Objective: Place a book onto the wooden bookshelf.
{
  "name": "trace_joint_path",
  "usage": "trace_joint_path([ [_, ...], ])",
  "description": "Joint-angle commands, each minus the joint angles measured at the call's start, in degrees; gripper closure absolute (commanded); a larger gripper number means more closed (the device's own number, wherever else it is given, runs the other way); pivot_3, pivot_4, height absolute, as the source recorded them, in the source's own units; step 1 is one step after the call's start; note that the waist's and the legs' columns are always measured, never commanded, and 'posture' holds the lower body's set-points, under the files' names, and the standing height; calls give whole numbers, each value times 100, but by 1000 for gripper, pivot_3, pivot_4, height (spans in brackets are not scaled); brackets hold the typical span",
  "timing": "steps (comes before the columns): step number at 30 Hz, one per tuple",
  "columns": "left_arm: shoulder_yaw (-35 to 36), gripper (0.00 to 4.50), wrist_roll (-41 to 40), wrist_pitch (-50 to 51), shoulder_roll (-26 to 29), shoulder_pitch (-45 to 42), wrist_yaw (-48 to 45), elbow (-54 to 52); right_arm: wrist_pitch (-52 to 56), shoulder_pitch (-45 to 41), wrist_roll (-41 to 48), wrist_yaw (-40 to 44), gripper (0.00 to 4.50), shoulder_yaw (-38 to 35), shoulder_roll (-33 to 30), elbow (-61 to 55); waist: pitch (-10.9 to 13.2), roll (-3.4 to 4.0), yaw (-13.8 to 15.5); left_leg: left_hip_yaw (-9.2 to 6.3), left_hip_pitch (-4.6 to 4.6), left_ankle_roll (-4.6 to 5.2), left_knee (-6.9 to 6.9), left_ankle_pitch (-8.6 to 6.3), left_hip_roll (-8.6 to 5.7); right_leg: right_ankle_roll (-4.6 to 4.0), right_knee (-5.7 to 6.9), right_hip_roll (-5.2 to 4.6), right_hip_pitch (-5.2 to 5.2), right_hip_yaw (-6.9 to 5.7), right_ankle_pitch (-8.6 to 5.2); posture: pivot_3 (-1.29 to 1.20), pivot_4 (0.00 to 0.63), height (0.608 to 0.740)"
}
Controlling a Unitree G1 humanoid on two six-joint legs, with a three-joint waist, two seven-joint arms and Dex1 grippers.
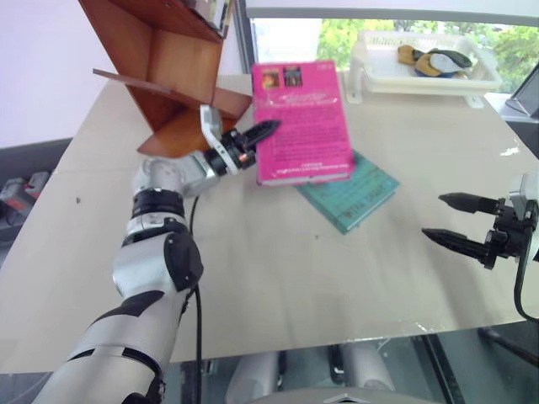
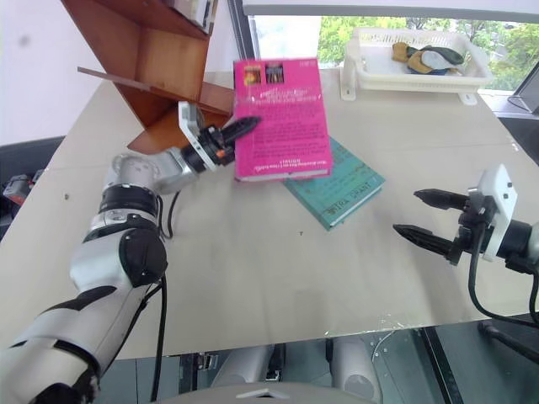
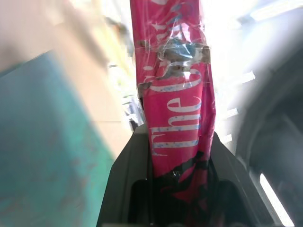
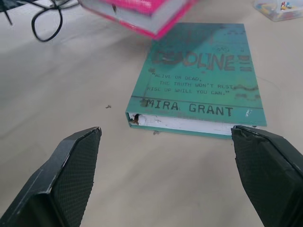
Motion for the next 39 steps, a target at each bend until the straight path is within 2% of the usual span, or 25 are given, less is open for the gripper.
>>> trace_joint_path([
  [1, -815, 3885, -164, -101, 233, 408, -522, -2306, -115, -163, 3, 79, 0, -163, -111, 103, -2, 2, 0, 1, -21, -2, 0, 2, 0, -1, 2, -2, -23, 5, 1, 0, 150, 740],
  [3, -1428, 3885, 237, -849, 521, 737, -861, -3393, -155, -233, -19, 116, 0, -173, -130, 201, -4, 6, -1, 7, -32, -9, -4, 5, 0, -3, 5, -1, -42, 13, 1, 0, 150, 740],
  [5, -1860, 3885, 755, -1710, 788, 861, -978, -3998, -181, -291, 2, 179, 0, -231, -148, 313, -4, 6, 20, 6, -31, -12, -8, 7, 1, -4, 4, 2, -42, 17, 0, 0, 150, 740],
  [9, -2514, 3885, 2173, -3842, 1350, 719, -989, -4300, -212, -356, 180, 401, 0, -373, -112, 484, -3, 5, 55, 7, -32, -14, -8, 9, -2, -6, -1, 1, -41, 14, 1, 0, 150, 740],
  [11, -2604, 3885, 2549, -4717, 1450, 609, -999, -4163, -181, -369, 309, 491, 0, -408, -65, 495, -3, 5, 61, 8, -30, -13, -7, 9, -2, -7, -1, 2, -37, 13, 1, 0, 150, 740],
  [15, -2822, 3885, 4016, -7828, 1928, 209, -686, -3346, -250, -375, 311, 524, 0, -392, -22, 578, -2, 5, 60, 17, -32, -9, -2, 9, -1, -6, -9, 12, -35, 11, 1, 0, 150, 740],
  [17, -2830, 3885, 4266, -8496, 2040, 70, -589, -2972, -265, -356, 305, 544, 0, -376, -21, 589, -2, 4, 58, 17, -34, -7, -3, 8, -1, -5, -11, 14, -36, 11, 1, 0, 150, 740],
  [21, -2849, 3885, 5102, -10190, 2678, -437, -86, -1492, -296, -448, 396, 618, 0, -467, -43, 679, -2, 5, 40, 22, -32, -1, -4, 6, 0, -4, -10, 32, -37, 12, 2, 0, 150, 740],
  [25, -2973, 3885, 5106, -11234, 3013, -785, -211, -187, -303, -607, 570, 759, 0, -573, -78, 827, -2, 5, 41, 23, -32, 27, -3, -10, 3, -2, -8, 38, -38, 9, 1, 0, 150, 740],
  [29, -3103, 3885, 5149, -11872, 3164, -1117, -410, 689, -241, -761, 817, 887, 0, -666, -64, 873, 0, 1, 68, 14, -45, 32, 8, -13, 0, 0, -11, 33, -36, -8, 2, 0, 150, 740],
  [34, -3227, 3885, 5173, -12068, 3358, -1485, -828, 1631, -242, -797, 944, 952, 0, -721, -108, 880, 0, 1, 47, 17, -49, 31, 11, -12, -1, 3, -14, 32, -36, -10, 1, 0, 150, 740],
  [39, -3272, 3885, 5524, -11777, 3503, -1849, -642, 2427, -298, -810, 898, 1017, 0, -707, -129, 926, 1, -1, 20, 21, -47, 45, 10, -20, 1, 4, -11, 37, -38, -7, 0, 0, 150, 740],
])
